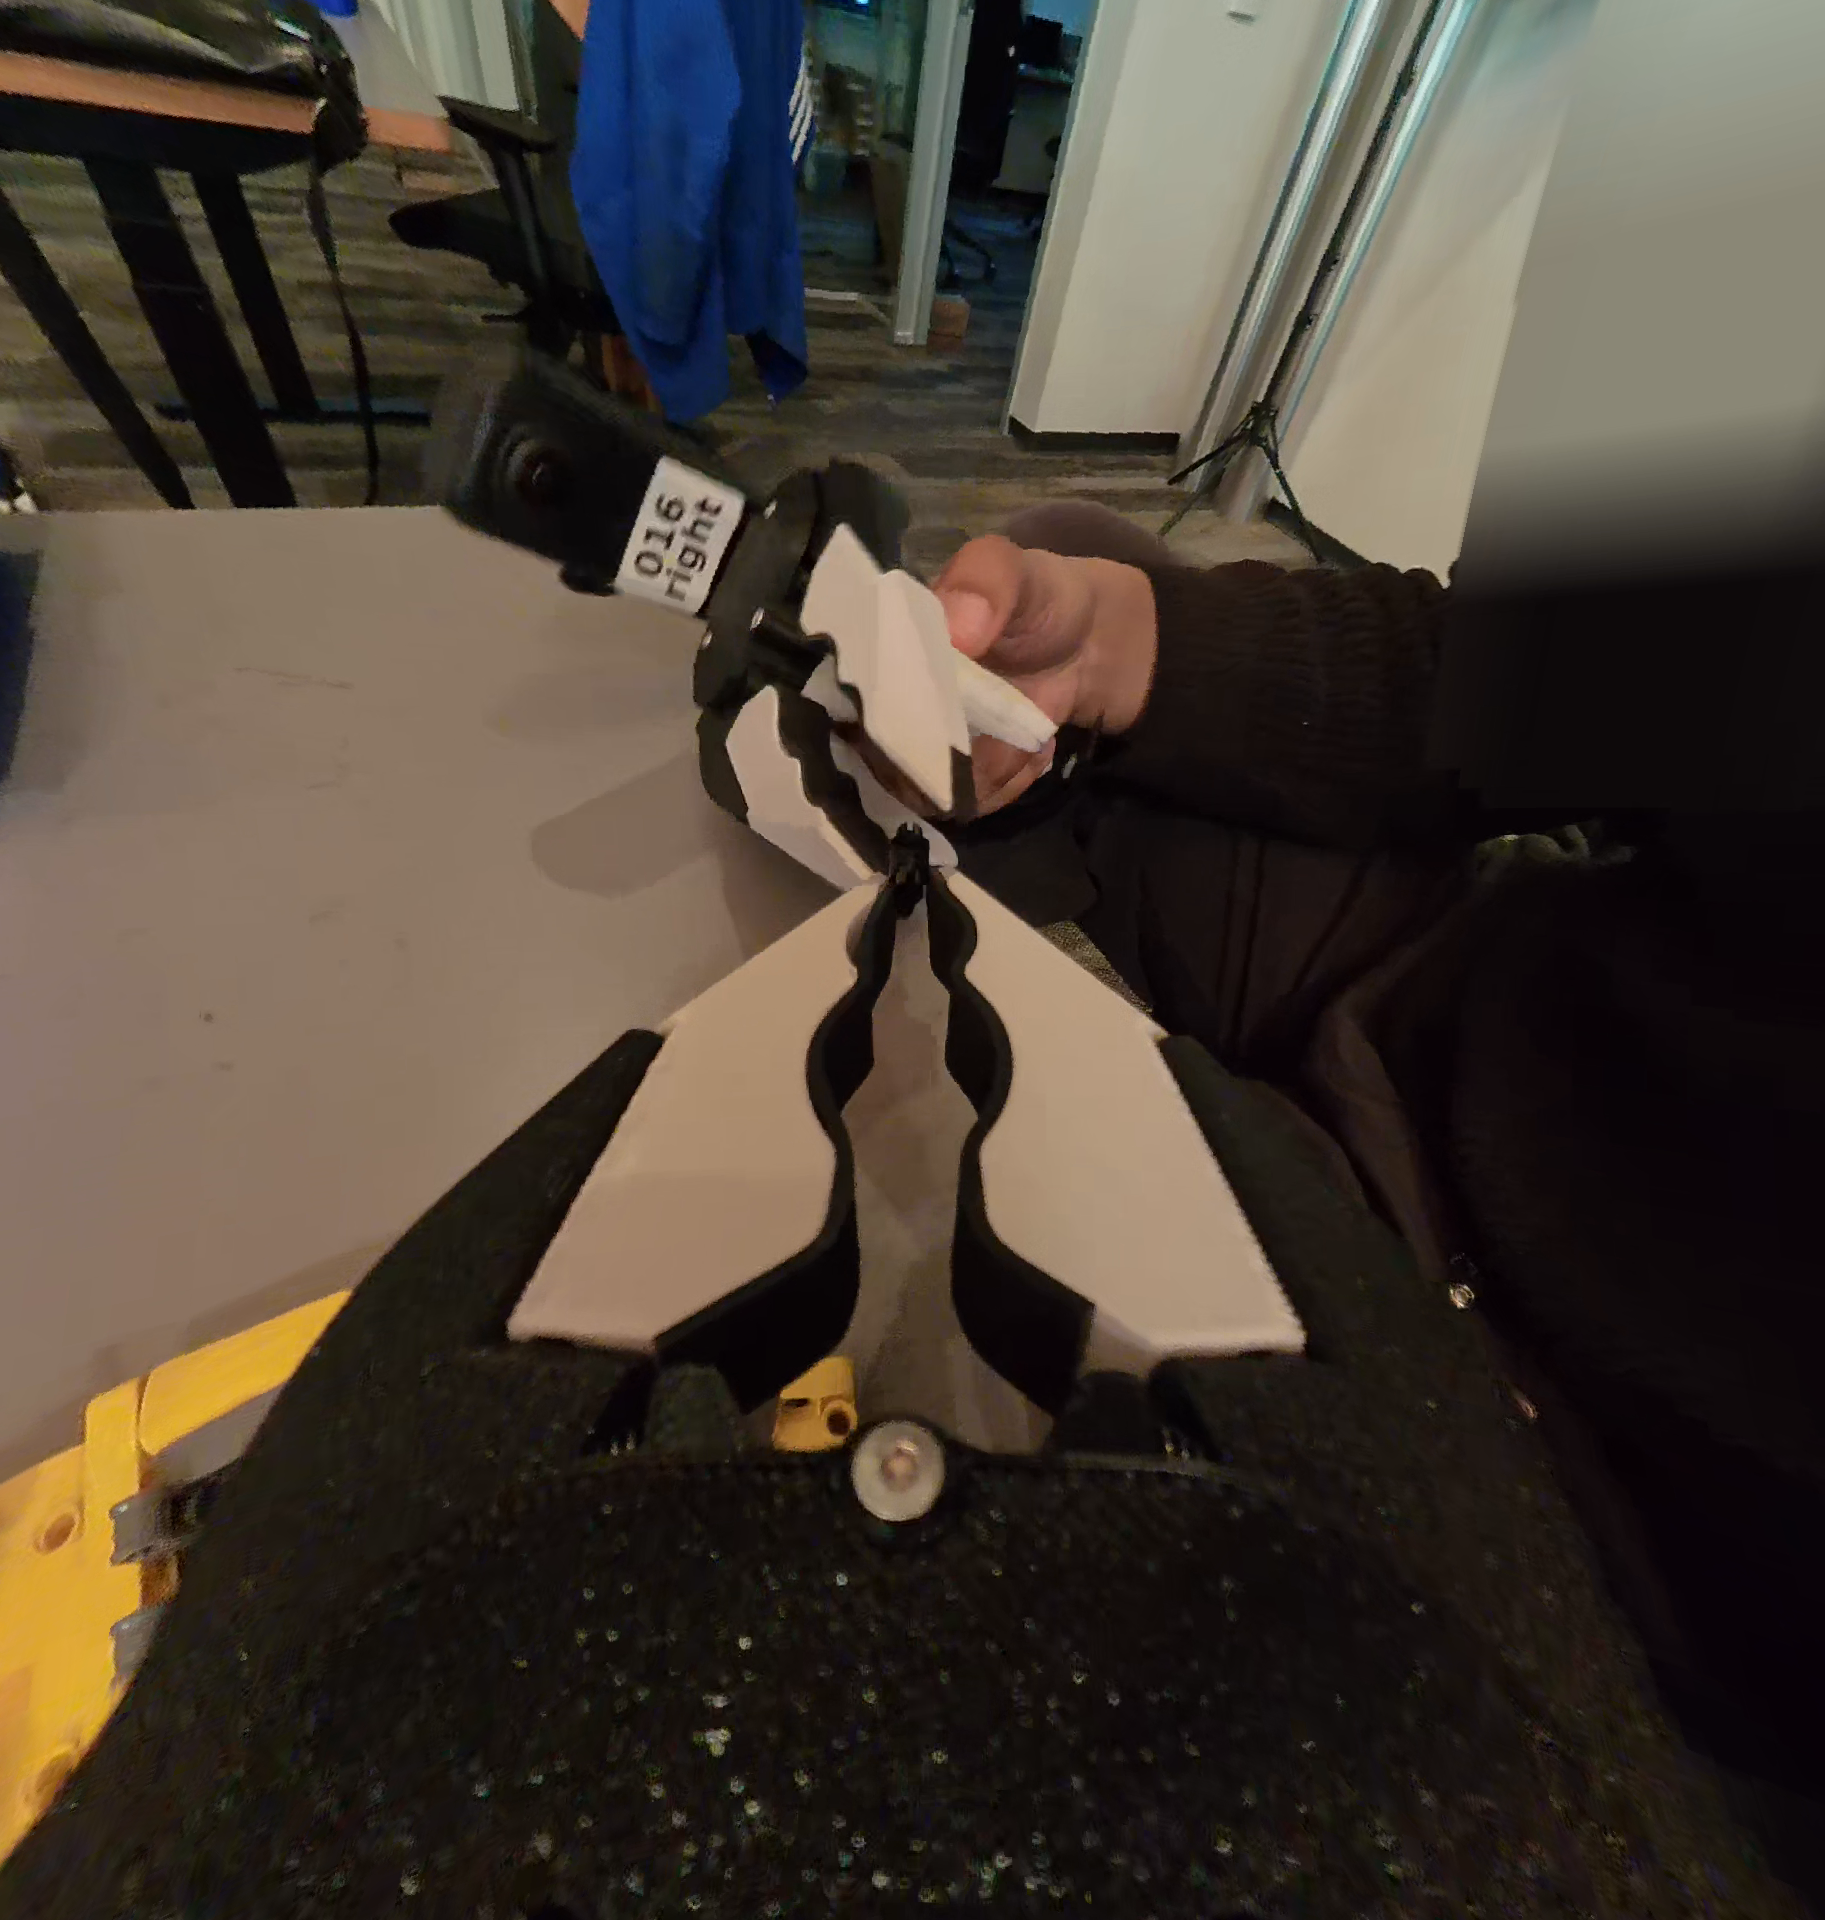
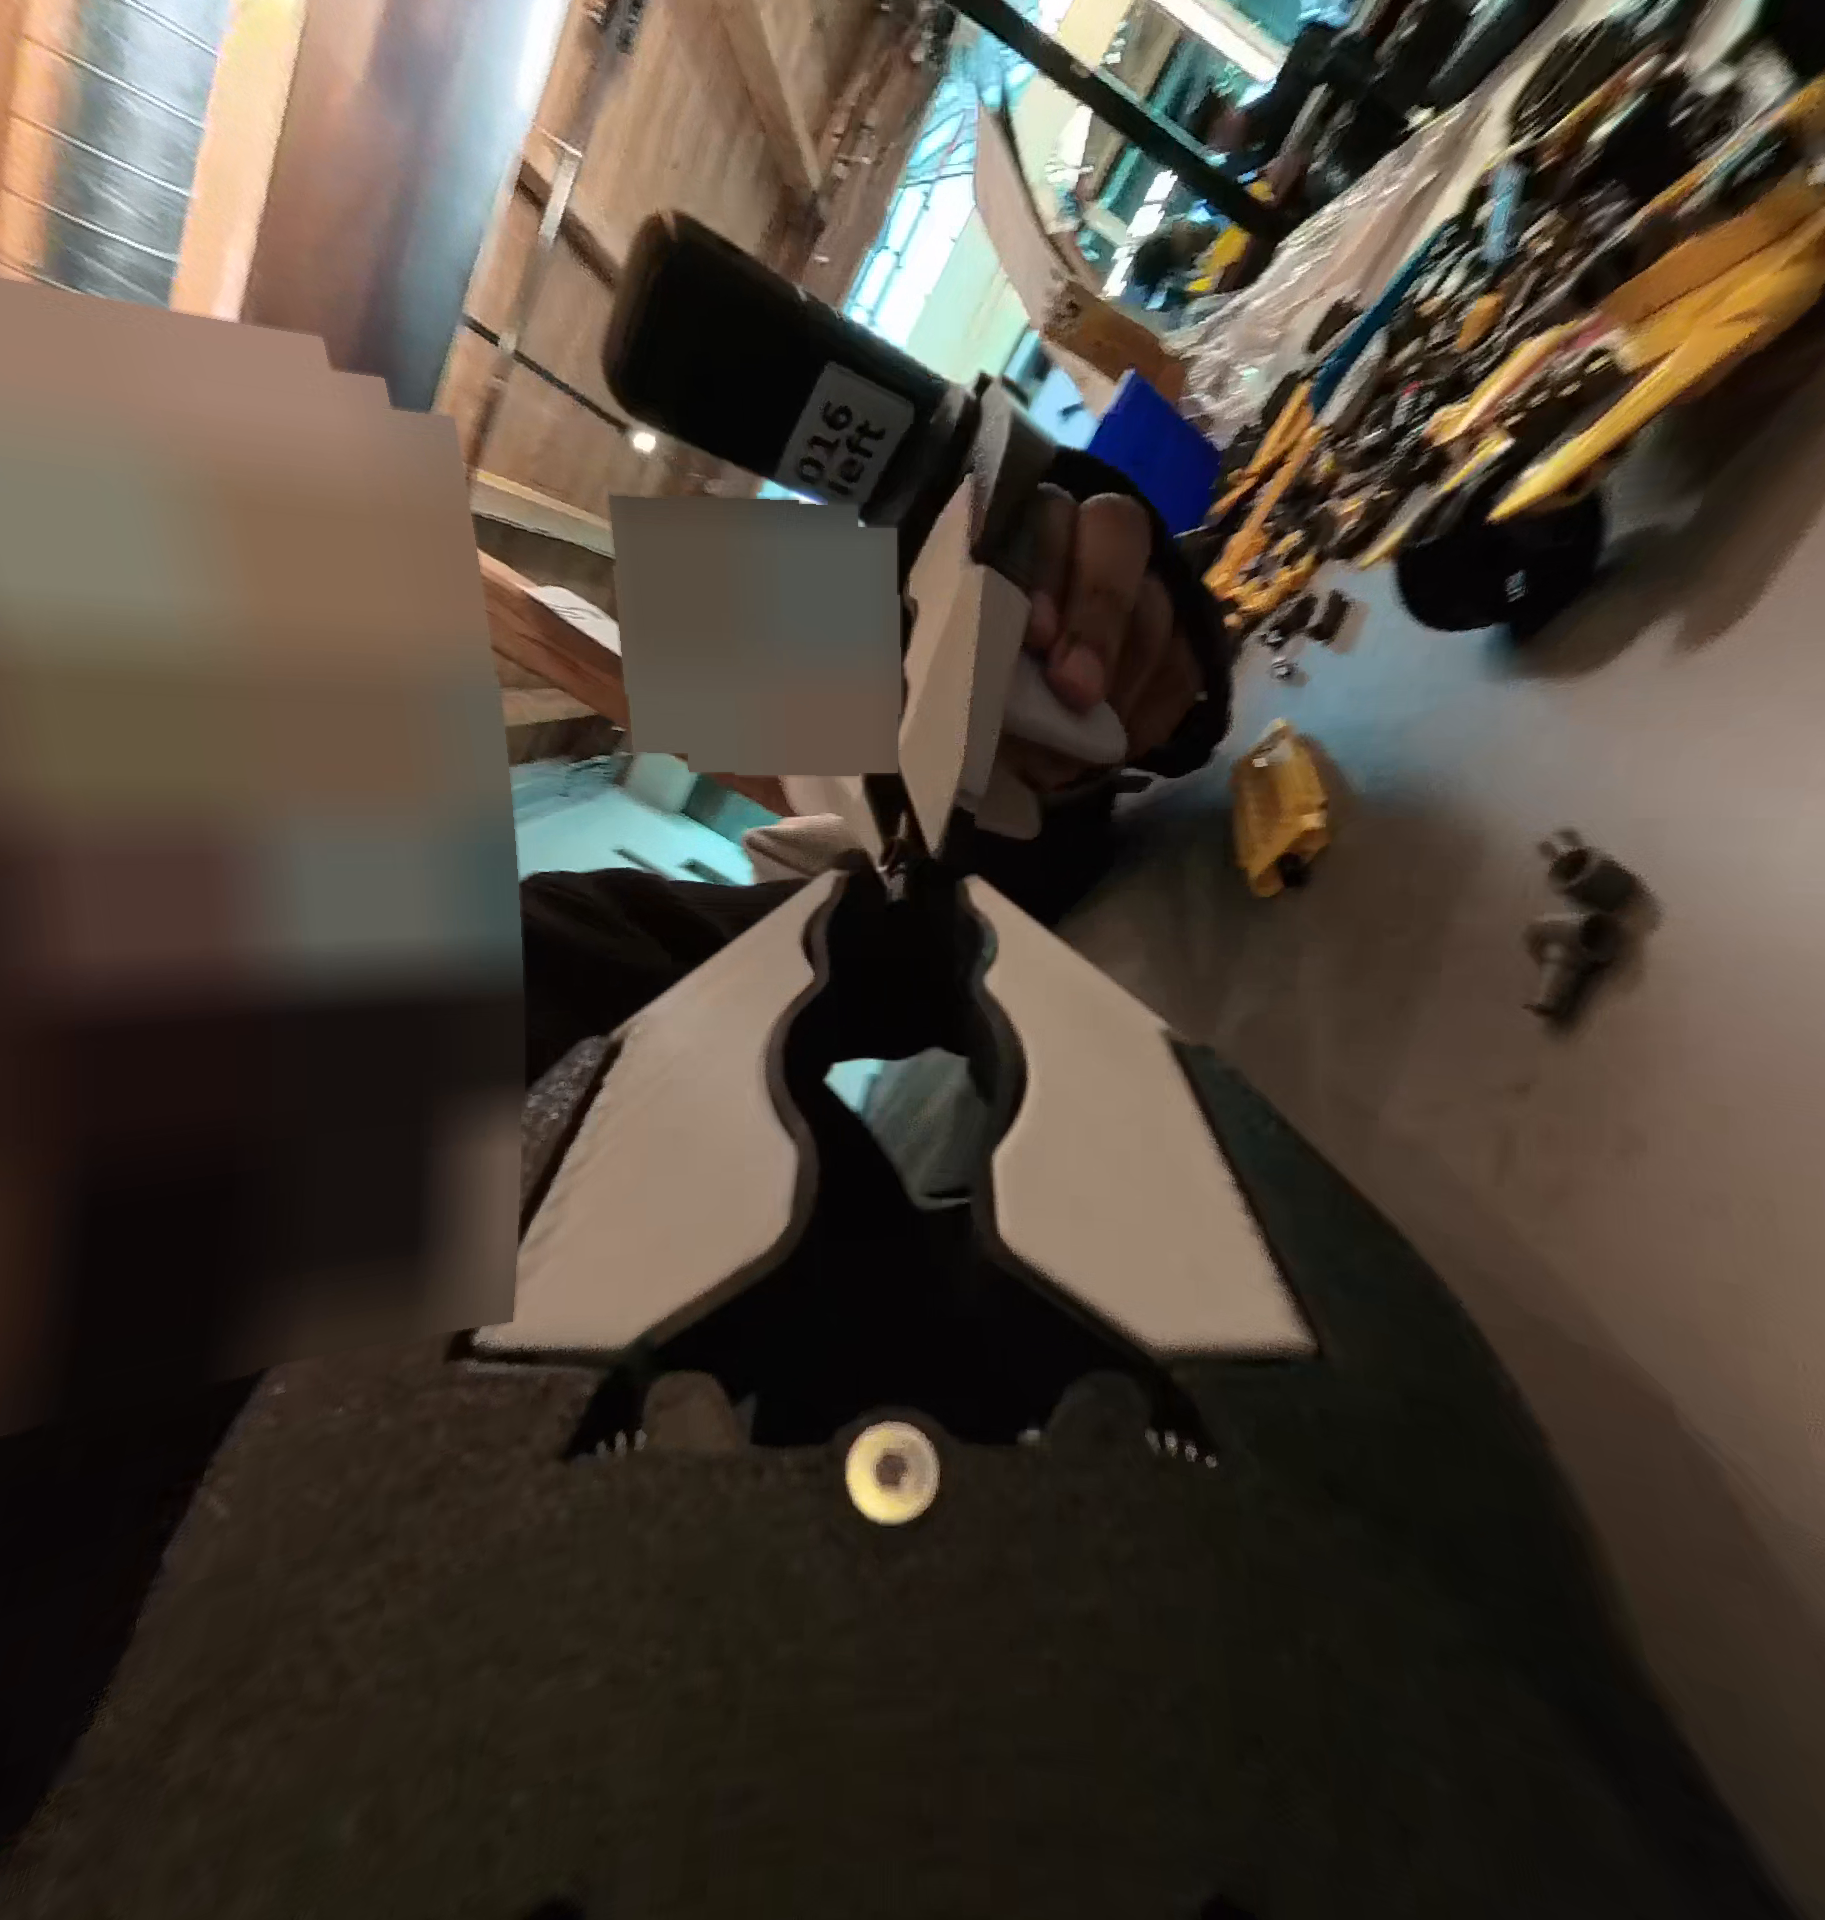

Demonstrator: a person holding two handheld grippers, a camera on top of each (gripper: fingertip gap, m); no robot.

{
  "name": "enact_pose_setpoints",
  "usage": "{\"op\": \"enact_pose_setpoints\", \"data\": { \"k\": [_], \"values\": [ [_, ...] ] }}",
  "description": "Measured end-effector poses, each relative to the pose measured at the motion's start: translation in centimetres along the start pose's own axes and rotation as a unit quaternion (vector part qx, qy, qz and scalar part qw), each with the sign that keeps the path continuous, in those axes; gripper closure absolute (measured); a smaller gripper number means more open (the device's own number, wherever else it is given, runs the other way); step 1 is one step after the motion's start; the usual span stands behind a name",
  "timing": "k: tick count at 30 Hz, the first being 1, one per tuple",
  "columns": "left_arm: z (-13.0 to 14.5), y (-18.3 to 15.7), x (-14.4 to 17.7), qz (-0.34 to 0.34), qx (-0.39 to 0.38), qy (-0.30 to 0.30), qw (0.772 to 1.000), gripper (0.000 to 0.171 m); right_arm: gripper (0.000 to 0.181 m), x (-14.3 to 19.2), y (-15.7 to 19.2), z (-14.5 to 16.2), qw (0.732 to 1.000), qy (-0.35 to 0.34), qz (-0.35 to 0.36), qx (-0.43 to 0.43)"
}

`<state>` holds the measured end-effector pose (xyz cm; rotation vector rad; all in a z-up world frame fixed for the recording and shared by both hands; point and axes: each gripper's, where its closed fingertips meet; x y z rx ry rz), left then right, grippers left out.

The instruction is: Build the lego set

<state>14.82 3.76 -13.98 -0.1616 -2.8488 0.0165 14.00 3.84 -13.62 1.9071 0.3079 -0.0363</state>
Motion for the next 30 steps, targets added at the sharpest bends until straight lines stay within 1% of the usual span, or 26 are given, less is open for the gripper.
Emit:
{"op": "enact_pose_setpoints", "data": {
  "k": [1, 3, 5, 6, 7, 8, 10, 12, 13, 15, 17, 19, 21, 24, 28, 30],
  "values": [
    [0.0, 0.1, 0.0, 0.0, 0.007, -0.002, 1.0, 0.17, 0.159, 0.0, -0.3, -0.1, 1.0, 0.0, 0.021, 0.02],
    [0.1, 0.5, 0.1, -0.003, 0.027, -0.005, 1.0, 0.17, 0.152, 0.3, -0.9, -0.6, 0.995, -0.008, 0.068, 0.072],
    [0.0, 1.0, 0.3, -0.004, 0.052, -0.014, 0.999, 0.17, 0.144, 0.7, -0.7, -1.7, 0.984, -0.035, 0.102, 0.146],
    [-0.1, 1.2, 0.4, 0.0, 0.071, -0.021, 0.997, 0.17, 0.138, 0.9, -0.1, -2.4, 0.973, -0.056, 0.111, 0.194],
    [-0.2, 1.2, 0.6, 0.01, 0.091, -0.03, 0.995, 0.17, 0.128, 1.2, 0.9, -3.1, 0.957, -0.08, 0.114, 0.255],
    [-0.4, 1.2, 0.7, 0.021, 0.113, -0.041, 0.992, 0.171, 0.122, 1.5, 2.2, -3.7, 0.931, -0.105, 0.119, 0.329],
    [-1.1, 0.8, 1.0, 0.063, 0.159, -0.07, 0.983, 0.171, 0.119, 1.9, 4.7, -4.0, 0.851, -0.145, 0.136, 0.486],
    [-1.5, 0.4, 1.1, 0.098, 0.198, -0.089, 0.971, 0.171, 0.116, 2.1, 5.9, -4.0, 0.777, -0.176, 0.187, 0.575],
    [-1.7, 0.1, 1.2, 0.117, 0.213, -0.098, 0.965, 0.171, 0.119, 1.8, 6.0, -3.4, 0.748, -0.168, 0.204, 0.609],
    [-2.0, -0.2, 1.3, 0.143, 0.24, -0.111, 0.954, 0.171, 0.134, 0.7, 4.8, -2.2, 0.704, -0.125, 0.245, 0.655],
    [-2.3, -0.4, 1.5, 0.162, 0.257, -0.119, 0.945, 0.171, 0.143, -0.1, 3.1, -1.5, 0.672, -0.088, 0.284, 0.678],
    [-2.2, -0.7, 1.4, 0.172, 0.268, -0.112, 0.941, 0.171, 0.15, -0.5, 2.3, -1.2, 0.652, -0.075, 0.299, 0.693],
    [-1.8, -0.9, 1.2, 0.178, 0.274, -0.097, 0.94, 0.171, 0.157, -0.6, 2.5, -1.0, 0.642, -0.076, 0.298, 0.703],
    [-1.5, -1.3, 0.9, 0.188, 0.282, -0.087, 0.937, 0.171, 0.16, -0.7, 2.3, -0.7, 0.636, -0.062, 0.296, 0.71],
    [-1.8, -1.4, 1.1, 0.206, 0.302, -0.098, 0.926, 0.171, 0.159, -1.0, 1.6, -0.2, 0.63, -0.037, 0.3, 0.716],
    [-1.5, -1.5, 0.9, 0.207, 0.301, -0.088, 0.927, 0.171, 0.16, -1.3, 1.6, -0.1, 0.625, -0.036, 0.3, 0.72]
  ]
}}
Point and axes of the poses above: each gripper's, where its closed fingertips meet, x back along the fingers, z out of its underside, y = z × x across the jaws, and after that the axes turned 8 degrees about -x, right-handed
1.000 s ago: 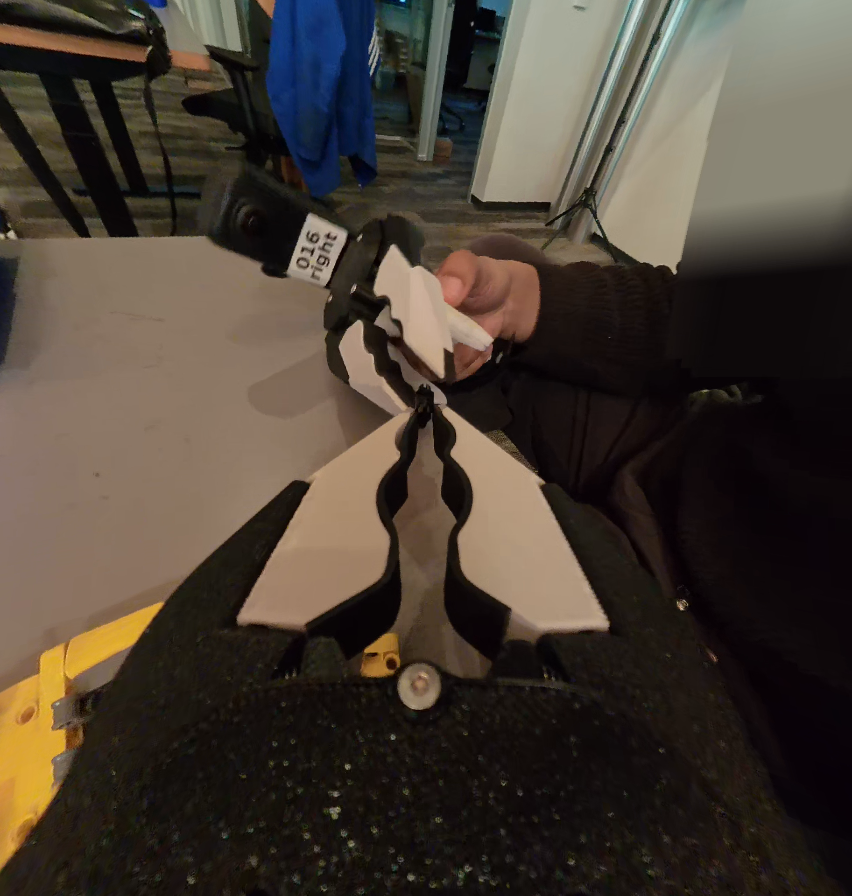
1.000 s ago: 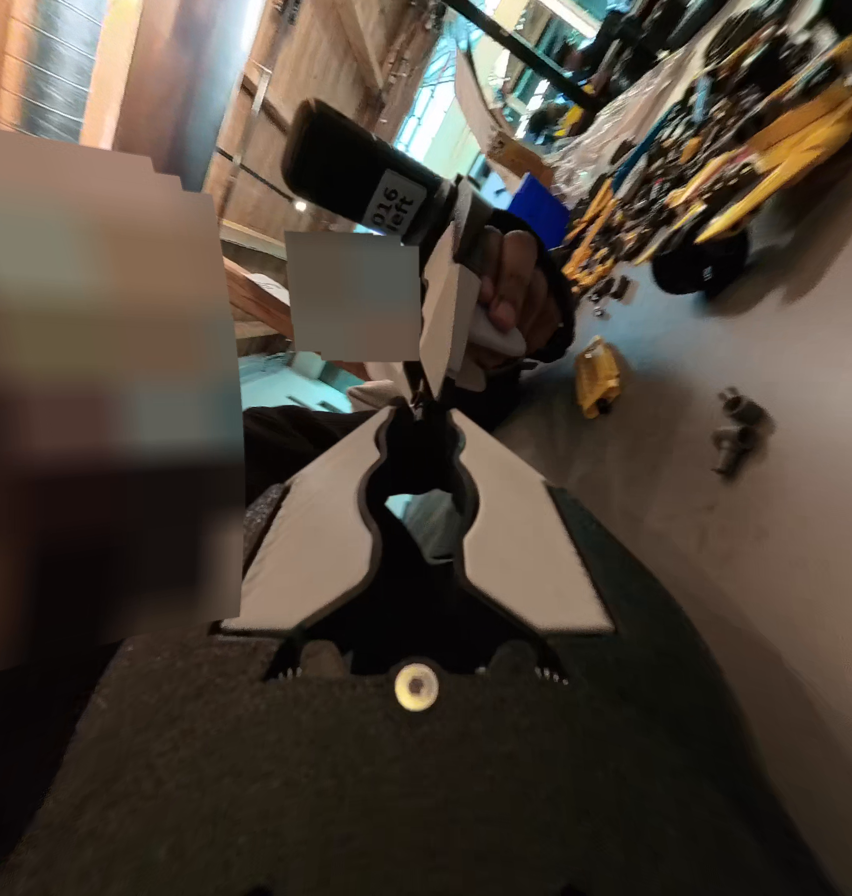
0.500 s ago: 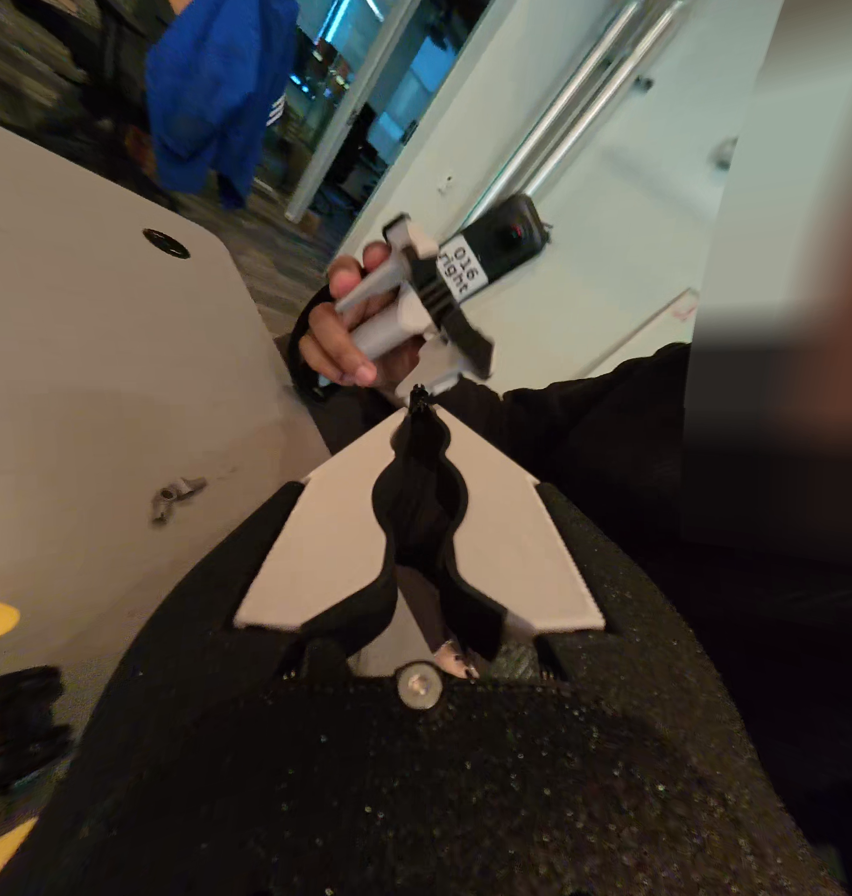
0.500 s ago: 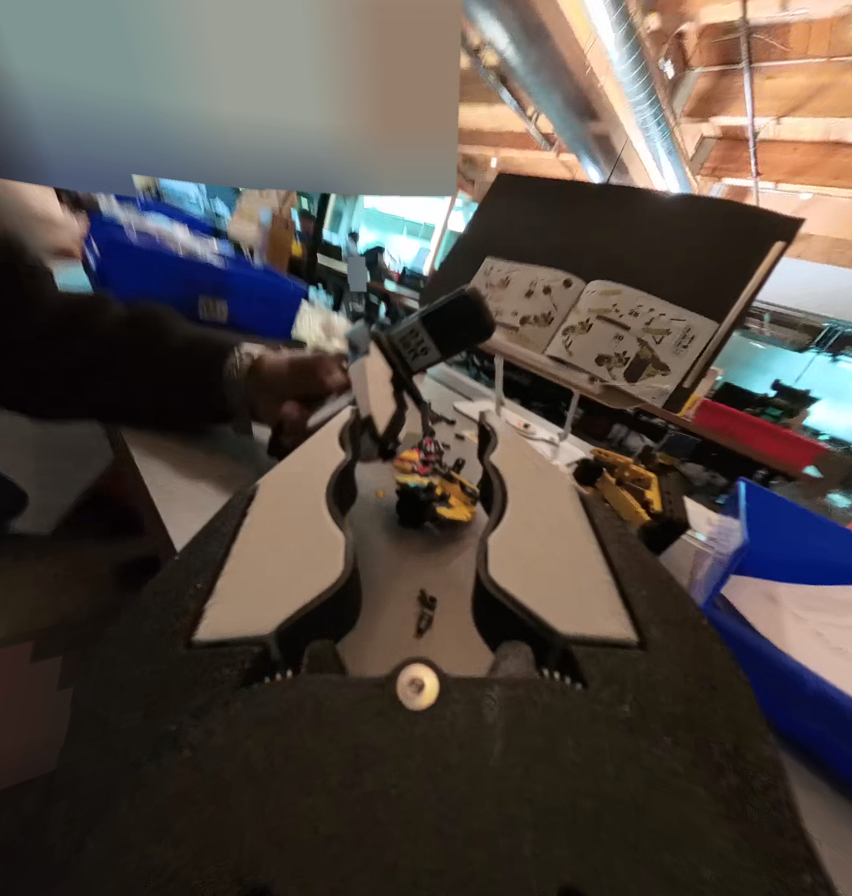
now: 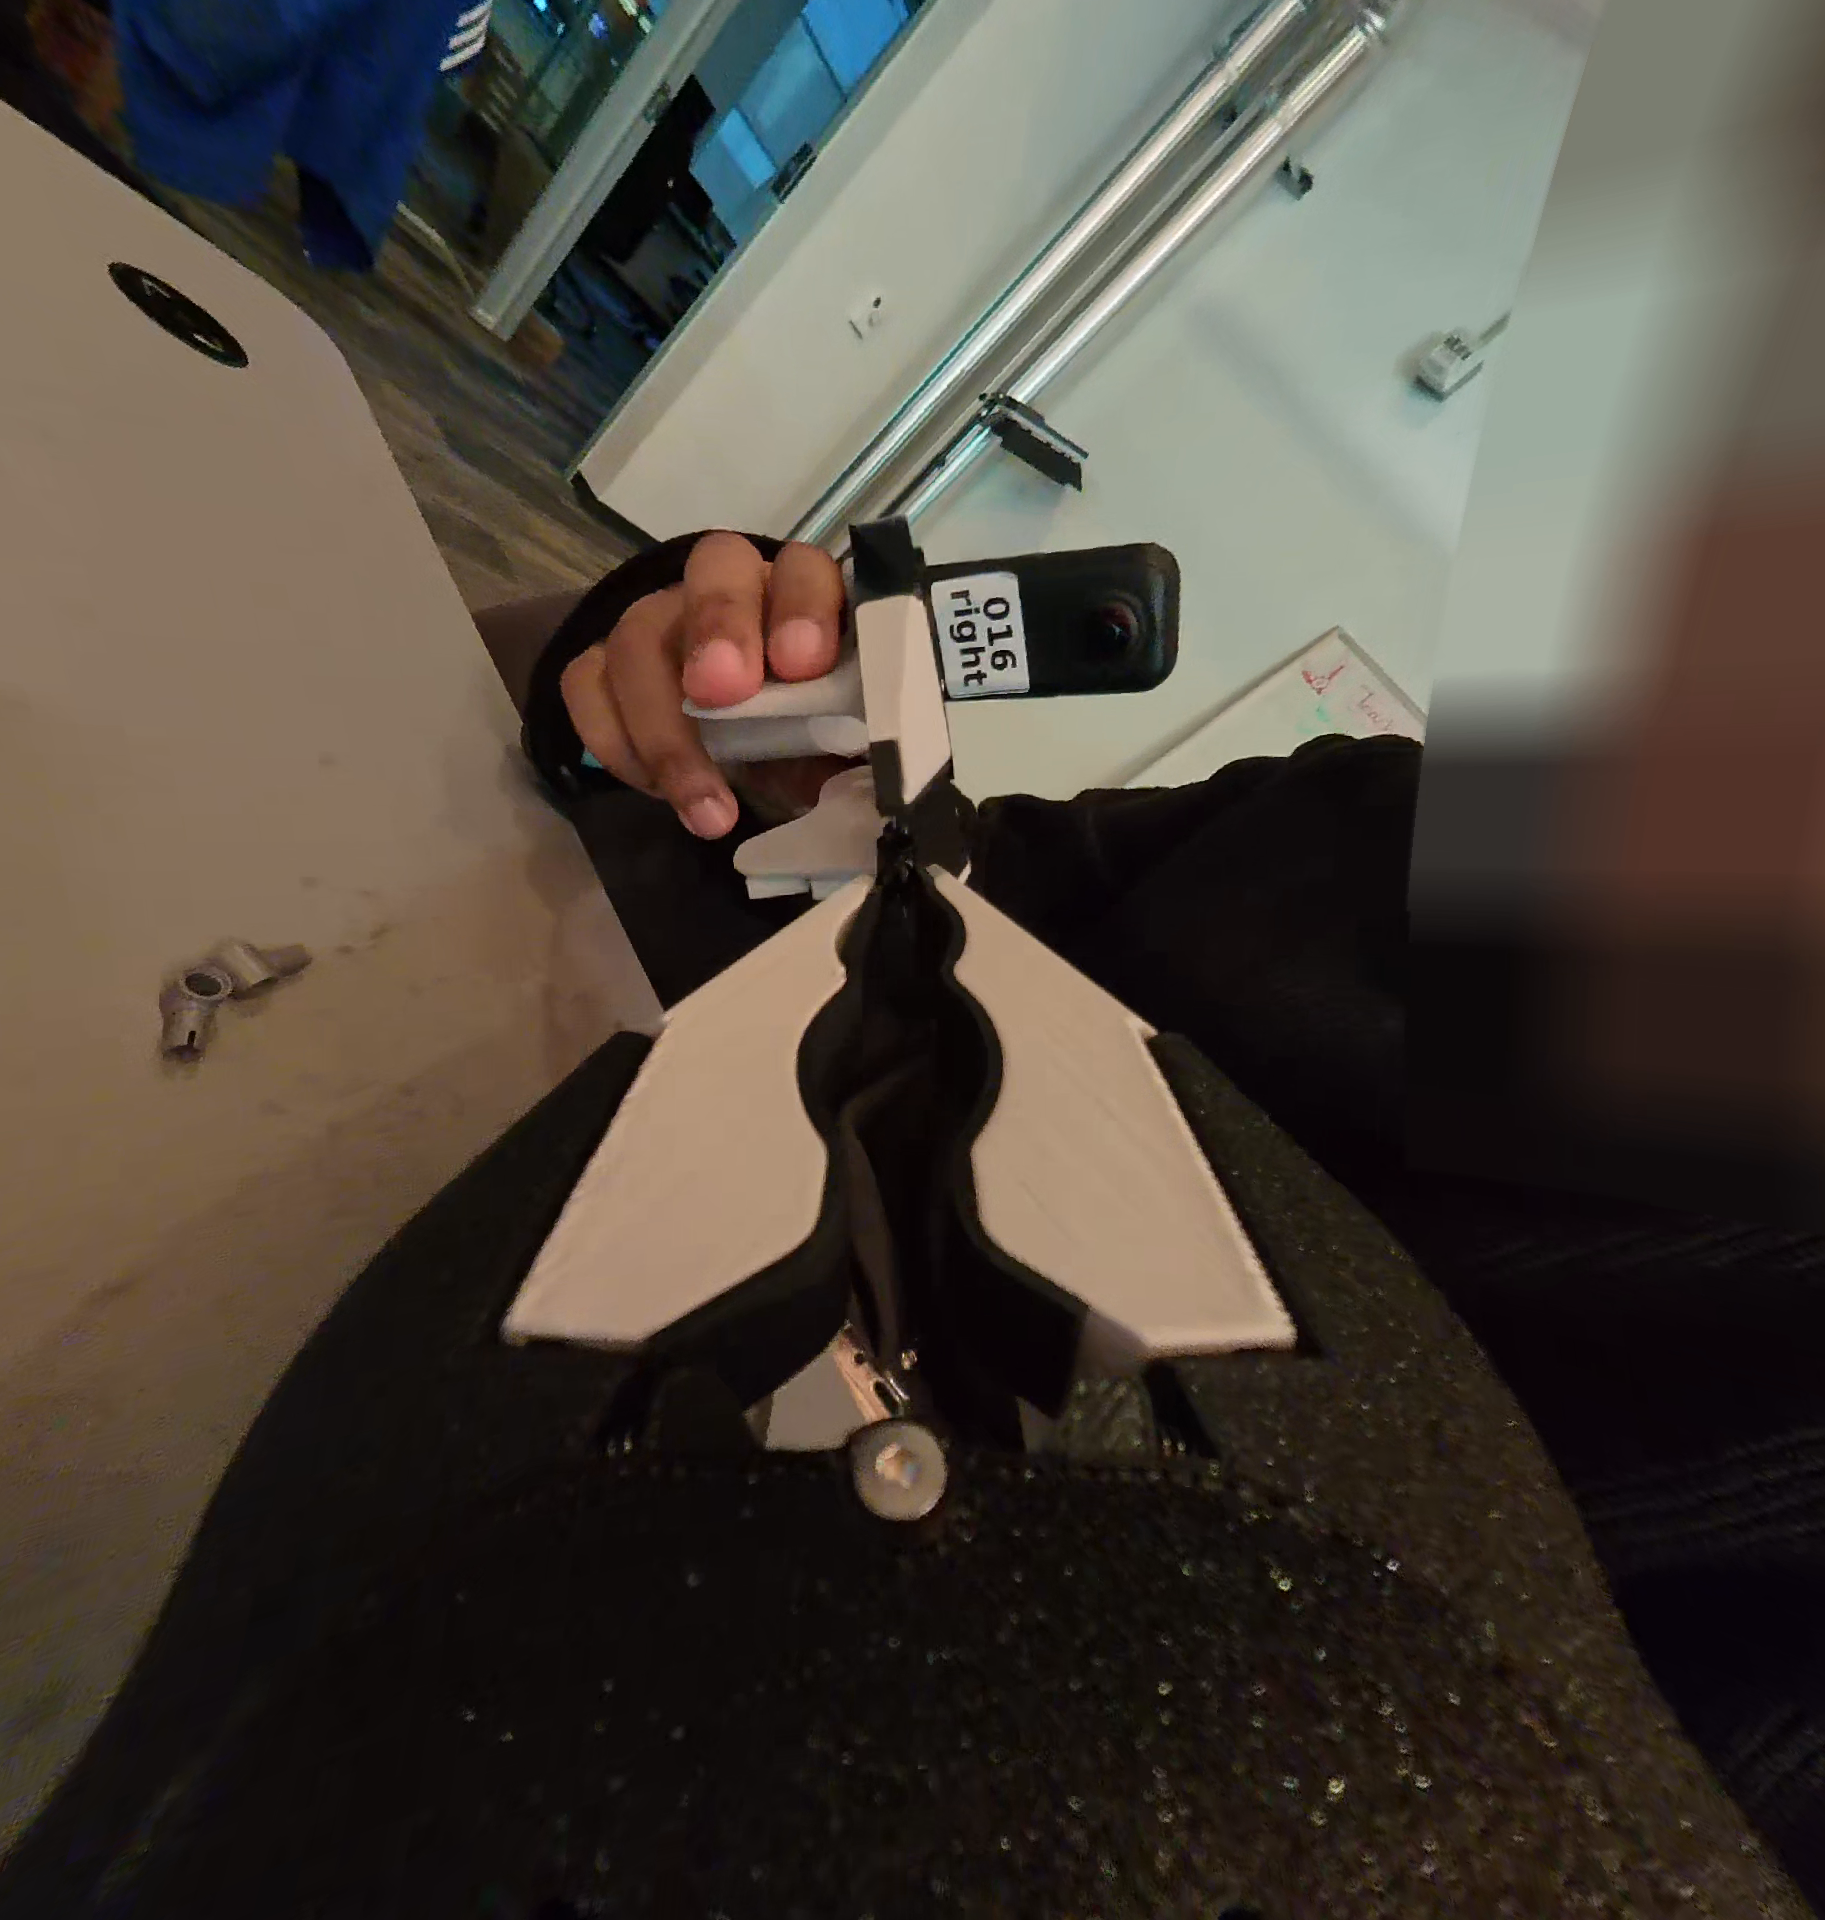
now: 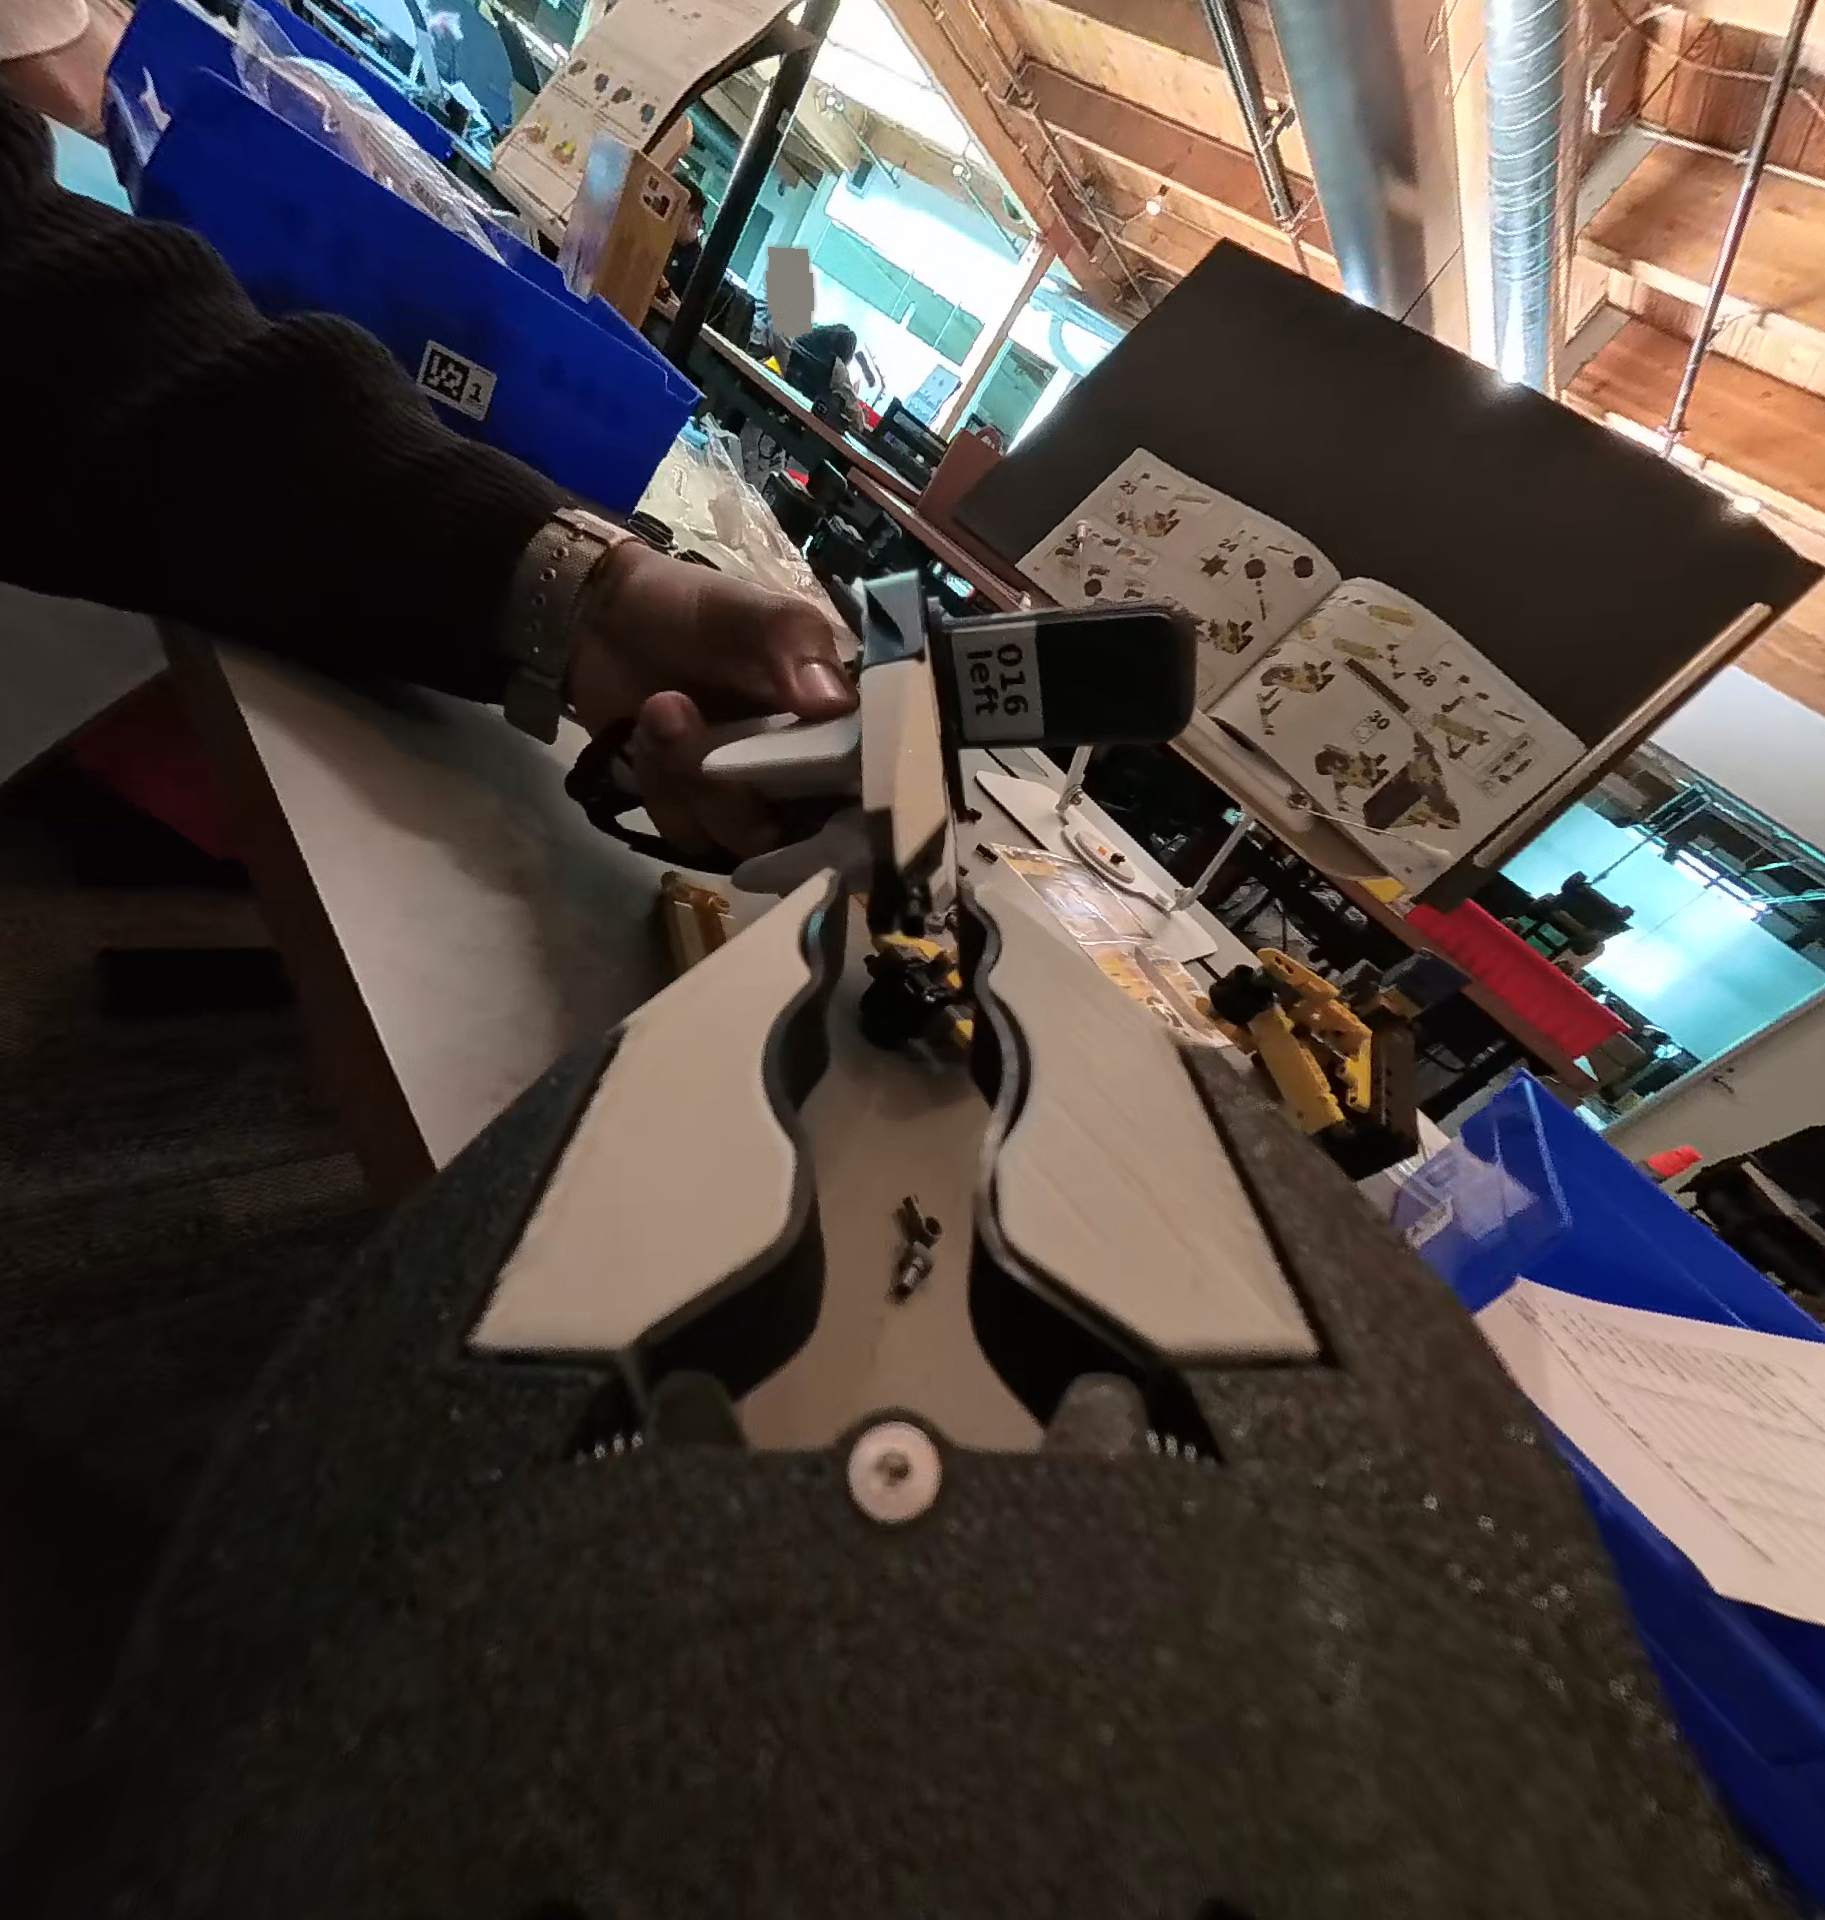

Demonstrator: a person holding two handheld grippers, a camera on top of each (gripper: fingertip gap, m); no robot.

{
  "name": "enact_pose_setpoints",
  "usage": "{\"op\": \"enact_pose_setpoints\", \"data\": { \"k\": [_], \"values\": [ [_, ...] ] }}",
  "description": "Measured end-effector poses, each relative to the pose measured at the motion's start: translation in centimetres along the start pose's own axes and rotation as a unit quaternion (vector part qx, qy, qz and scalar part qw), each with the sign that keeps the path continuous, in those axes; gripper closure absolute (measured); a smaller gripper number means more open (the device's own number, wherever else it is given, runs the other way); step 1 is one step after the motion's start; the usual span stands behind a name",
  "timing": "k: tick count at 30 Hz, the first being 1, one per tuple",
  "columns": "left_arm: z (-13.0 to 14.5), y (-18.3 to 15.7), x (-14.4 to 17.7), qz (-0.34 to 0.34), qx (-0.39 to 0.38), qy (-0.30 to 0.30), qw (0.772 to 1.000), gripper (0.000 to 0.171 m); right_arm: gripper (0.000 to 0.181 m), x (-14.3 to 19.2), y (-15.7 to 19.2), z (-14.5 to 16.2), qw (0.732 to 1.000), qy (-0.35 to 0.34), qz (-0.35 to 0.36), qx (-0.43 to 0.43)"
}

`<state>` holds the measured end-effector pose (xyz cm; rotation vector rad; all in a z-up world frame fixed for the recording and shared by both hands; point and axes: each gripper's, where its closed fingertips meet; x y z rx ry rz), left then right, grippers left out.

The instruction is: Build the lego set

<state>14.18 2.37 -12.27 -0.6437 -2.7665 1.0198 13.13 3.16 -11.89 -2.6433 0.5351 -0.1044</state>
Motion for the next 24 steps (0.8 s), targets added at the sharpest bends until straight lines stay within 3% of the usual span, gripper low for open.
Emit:
{"op": "enact_pose_setpoints", "data": {
  "k": [4, 24],
  "values": [
    [0.31, -0.1, -0.25, 0.006, 0.005, 0.008, 1.0, 0.171, 0.17, -0.06, 0.29, -0.02, 1.0, 0.003, -0.004, 0.007],
    [0.59, -0.6, -0.22, 0.026, 0.007, 0.015, 1.0, 0.171, 0.172, 0.1, 0.57, -0.03, 1.0, 0.014, -0.019, 0.004]
  ]
}}
Point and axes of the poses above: each gripper's, where its closed fingertips meet, x back along the fingers, z out of its underside, y = z × x across the jaws, and after that the axes turned 8 degrees about -x, right-handed
